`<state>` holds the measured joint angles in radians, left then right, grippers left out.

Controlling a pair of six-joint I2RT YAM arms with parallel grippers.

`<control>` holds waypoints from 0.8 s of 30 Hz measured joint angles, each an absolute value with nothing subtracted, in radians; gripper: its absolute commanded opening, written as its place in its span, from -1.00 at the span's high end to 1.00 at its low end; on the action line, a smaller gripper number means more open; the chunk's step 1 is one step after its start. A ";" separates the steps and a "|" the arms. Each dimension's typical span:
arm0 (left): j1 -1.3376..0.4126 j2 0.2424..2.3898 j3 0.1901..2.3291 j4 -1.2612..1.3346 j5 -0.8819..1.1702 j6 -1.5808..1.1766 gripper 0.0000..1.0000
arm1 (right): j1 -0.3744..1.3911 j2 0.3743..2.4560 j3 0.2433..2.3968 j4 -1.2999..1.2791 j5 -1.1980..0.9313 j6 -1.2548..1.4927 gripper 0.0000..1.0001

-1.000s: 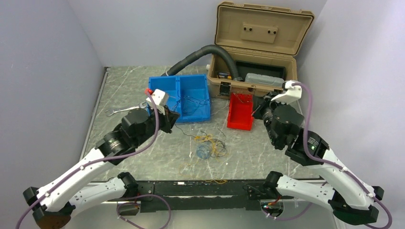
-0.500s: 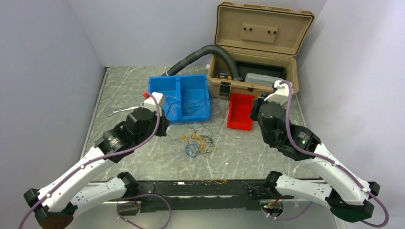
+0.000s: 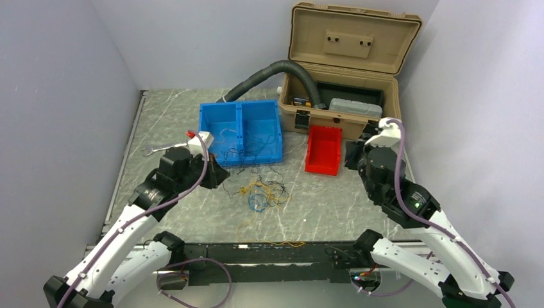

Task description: Untangle the cables

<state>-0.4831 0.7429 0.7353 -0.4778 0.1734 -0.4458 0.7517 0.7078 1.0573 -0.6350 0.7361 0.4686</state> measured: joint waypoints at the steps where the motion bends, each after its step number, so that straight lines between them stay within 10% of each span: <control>1: -0.483 0.752 0.738 -0.462 0.217 -0.435 1.00 | 0.752 0.711 1.042 -0.607 0.689 0.449 0.70; 12: -0.520 0.801 0.804 -0.395 0.508 -0.320 1.00 | 0.751 0.811 0.953 -0.437 0.203 0.286 -0.24; 24: -0.674 0.835 0.861 -0.393 0.567 -0.198 1.00 | 0.752 0.930 0.904 -0.254 -0.323 0.235 -0.49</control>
<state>-0.6739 0.8349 0.8608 -0.3935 0.5667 -0.1978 0.7525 0.9298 0.9039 -0.2543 -0.3229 0.2352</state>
